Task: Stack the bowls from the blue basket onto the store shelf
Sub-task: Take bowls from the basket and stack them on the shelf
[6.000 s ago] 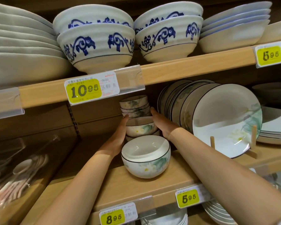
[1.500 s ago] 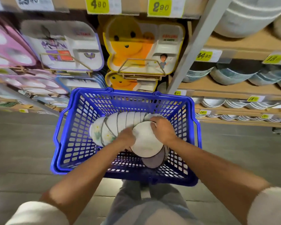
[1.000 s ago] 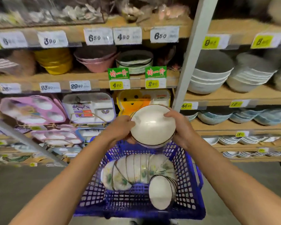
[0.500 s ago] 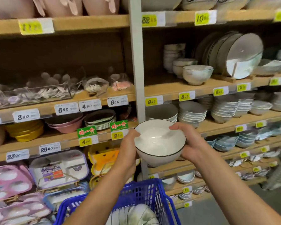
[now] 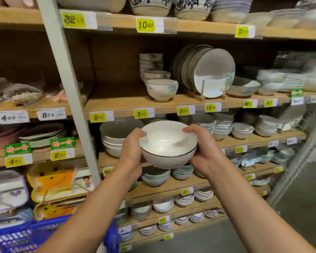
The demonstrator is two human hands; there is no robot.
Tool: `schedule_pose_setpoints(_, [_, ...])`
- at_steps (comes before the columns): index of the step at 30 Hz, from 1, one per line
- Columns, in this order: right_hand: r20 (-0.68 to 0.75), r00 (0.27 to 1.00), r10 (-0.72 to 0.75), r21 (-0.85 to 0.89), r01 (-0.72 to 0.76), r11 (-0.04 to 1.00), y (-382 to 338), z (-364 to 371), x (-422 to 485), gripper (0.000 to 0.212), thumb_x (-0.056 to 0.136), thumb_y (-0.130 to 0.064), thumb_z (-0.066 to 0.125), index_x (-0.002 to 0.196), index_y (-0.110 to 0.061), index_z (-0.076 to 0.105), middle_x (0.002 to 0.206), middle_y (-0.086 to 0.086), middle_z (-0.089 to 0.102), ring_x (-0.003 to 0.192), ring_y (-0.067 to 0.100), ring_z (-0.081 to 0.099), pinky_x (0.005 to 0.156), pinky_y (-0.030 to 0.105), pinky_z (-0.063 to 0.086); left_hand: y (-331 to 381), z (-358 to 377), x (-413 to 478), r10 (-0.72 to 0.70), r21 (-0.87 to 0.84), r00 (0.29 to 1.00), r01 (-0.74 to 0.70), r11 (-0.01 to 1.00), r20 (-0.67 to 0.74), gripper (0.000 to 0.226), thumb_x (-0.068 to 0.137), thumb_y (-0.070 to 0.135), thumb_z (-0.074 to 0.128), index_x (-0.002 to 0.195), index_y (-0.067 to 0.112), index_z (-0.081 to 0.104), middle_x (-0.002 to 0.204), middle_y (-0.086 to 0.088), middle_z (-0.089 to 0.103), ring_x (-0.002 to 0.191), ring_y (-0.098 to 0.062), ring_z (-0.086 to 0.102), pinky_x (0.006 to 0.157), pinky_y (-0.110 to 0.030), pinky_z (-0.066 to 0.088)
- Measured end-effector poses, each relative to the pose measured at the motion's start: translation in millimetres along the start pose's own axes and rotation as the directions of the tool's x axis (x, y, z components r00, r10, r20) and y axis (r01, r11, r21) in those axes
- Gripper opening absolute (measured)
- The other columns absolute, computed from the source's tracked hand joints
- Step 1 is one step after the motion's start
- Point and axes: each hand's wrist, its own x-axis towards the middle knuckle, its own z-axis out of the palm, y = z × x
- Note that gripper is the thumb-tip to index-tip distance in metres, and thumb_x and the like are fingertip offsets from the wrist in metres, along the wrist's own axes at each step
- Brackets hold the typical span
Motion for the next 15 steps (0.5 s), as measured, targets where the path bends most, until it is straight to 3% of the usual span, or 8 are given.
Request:
schedule_pose_setpoints(2, [-0.006,1.000,-0.011,-0.019,0.011,1.000,-10.0,-13.4,3.8,0.025,0.079,-0.015,0.053,0.098,-0.012,0.069,0.085,0.009,0.076,0.079,0.029,0.069,0.060,0.032,0.057,0.4,21.9,4.2,0.007,-0.001,1.000,-0.007,1.000,-0.013,0.019,0.085,0.022,0.045,0.082,0.017,0.064,0.063,0.002,0.071,0.066,-0.019,0.061,0.049,-0.023,0.044])
schedule_pose_setpoints(6, [0.001,0.998,-0.071,-0.011,0.071,0.997,-27.9,-28.7,19.3,0.028,0.079,-0.014,0.052,0.102,-0.013,0.069,0.091,0.006,0.076,0.087,0.027,0.067,0.068,0.031,0.054,5.3,51.9,15.4,-0.006,-0.013,1.000,0.006,1.000,-0.029,0.017,0.086,0.024,0.046,0.086,0.020,0.062,0.059,0.005,0.070,0.064,-0.018,0.061,0.042,-0.020,0.045])
schedule_pose_setpoints(8, [0.004,0.996,-0.084,0.006,0.084,0.996,-35.6,-30.4,29.2,0.032,0.079,-0.013,0.052,0.106,-0.011,0.068,0.098,0.008,0.075,0.091,0.028,0.067,0.070,0.032,0.055,9.1,61.6,24.7,-0.019,-0.020,0.999,0.018,1.000,-0.046,0.015,0.086,0.024,0.047,0.087,0.019,0.061,0.068,0.000,0.070,0.068,-0.020,0.061,0.045,-0.022,0.046])
schedule_pose_setpoints(12, [-0.003,0.993,-0.114,0.030,0.115,0.993,-49.4,-25.3,53.4,0.025,0.081,-0.012,0.052,0.099,-0.014,0.069,0.092,0.006,0.076,0.091,0.028,0.068,0.076,0.036,0.054,21.0,74.0,48.3,-0.023,-0.035,0.998,0.021,0.999,-0.061,0.013,0.086,0.024,0.048,0.086,0.019,0.059,0.077,-0.005,0.066,0.073,-0.023,0.060,0.052,-0.025,0.046])
schedule_pose_setpoints(15, [-0.025,0.990,-0.139,0.044,0.140,0.989,-59.1,-17.9,73.6,0.021,0.080,-0.011,0.053,0.097,-0.013,0.067,0.102,0.010,0.073,0.102,0.032,0.065,0.089,0.042,0.052,29.3,78.4,70.1,-0.003,-0.036,0.998,0.001,0.999,-0.055,0.016,0.085,0.026,0.047,0.093,0.017,0.058,0.085,-0.007,0.066,0.077,-0.024,0.061,0.052,-0.026,0.046])
